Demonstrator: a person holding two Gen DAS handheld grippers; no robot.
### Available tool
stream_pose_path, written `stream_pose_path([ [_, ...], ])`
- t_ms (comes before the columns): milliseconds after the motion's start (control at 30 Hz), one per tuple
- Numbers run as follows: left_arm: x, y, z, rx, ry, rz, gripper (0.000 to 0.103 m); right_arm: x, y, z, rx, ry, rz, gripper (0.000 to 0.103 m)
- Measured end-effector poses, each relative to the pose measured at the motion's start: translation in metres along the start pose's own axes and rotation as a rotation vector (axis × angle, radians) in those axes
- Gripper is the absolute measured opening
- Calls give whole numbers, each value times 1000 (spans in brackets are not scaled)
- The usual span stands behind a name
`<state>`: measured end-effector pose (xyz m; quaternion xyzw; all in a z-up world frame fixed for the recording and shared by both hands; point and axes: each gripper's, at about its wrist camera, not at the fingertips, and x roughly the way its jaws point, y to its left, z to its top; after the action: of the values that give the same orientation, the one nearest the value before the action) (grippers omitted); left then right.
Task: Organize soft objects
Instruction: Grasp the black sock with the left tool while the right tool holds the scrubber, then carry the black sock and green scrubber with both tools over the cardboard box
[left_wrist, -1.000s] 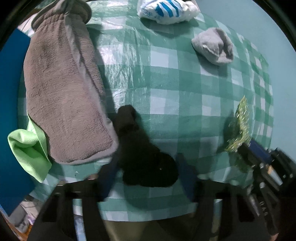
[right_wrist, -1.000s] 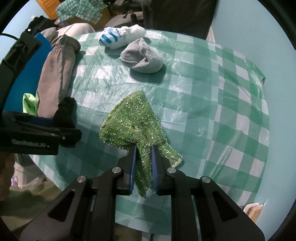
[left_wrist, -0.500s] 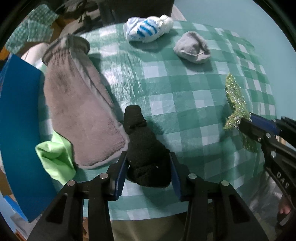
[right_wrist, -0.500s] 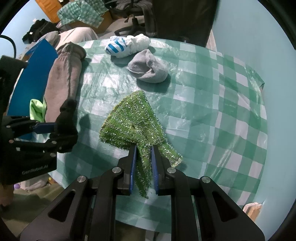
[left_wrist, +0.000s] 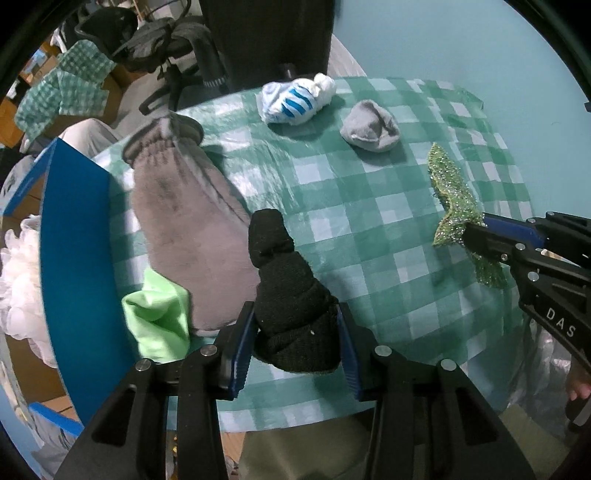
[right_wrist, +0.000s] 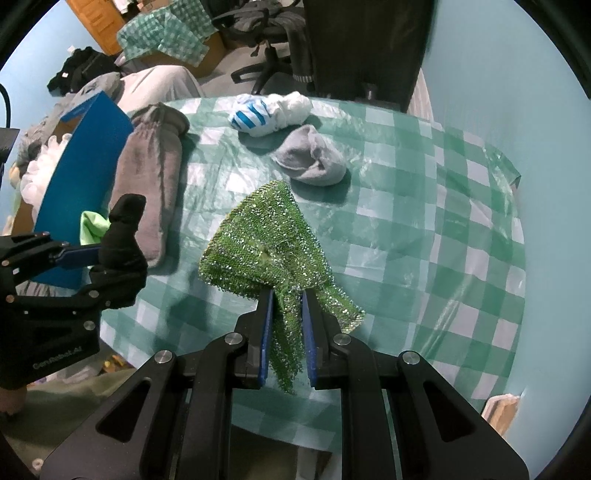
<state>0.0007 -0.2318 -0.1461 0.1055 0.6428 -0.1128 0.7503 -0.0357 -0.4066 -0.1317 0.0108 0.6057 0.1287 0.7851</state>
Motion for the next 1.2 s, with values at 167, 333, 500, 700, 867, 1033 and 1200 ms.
stream_pose_path([
  [167, -3, 9, -1, 1, -25, 19, 42, -9, 8, 4, 0, -15, 1, 14],
  [333, -16, 21, -5, -10, -48, 25, 42, -16, 20, 9, -10, -25, 7, 14],
  [500, -28, 36, -12, -17, -68, 52, 42, -22, 37, 19, -32, -39, 21, 14],
  [700, -43, 56, -19, -38, -88, 66, 42, -26, 63, 33, -61, -53, 42, 14],
  [867, -53, 76, -25, -66, -100, 76, 42, -27, 86, 44, -88, -64, 62, 14],
  [1033, -62, 97, -32, -95, -112, 86, 42, -26, 110, 55, -117, -74, 86, 14],
  [1200, -68, 119, -38, -128, -119, 94, 42, -24, 136, 66, -150, -81, 108, 14],
])
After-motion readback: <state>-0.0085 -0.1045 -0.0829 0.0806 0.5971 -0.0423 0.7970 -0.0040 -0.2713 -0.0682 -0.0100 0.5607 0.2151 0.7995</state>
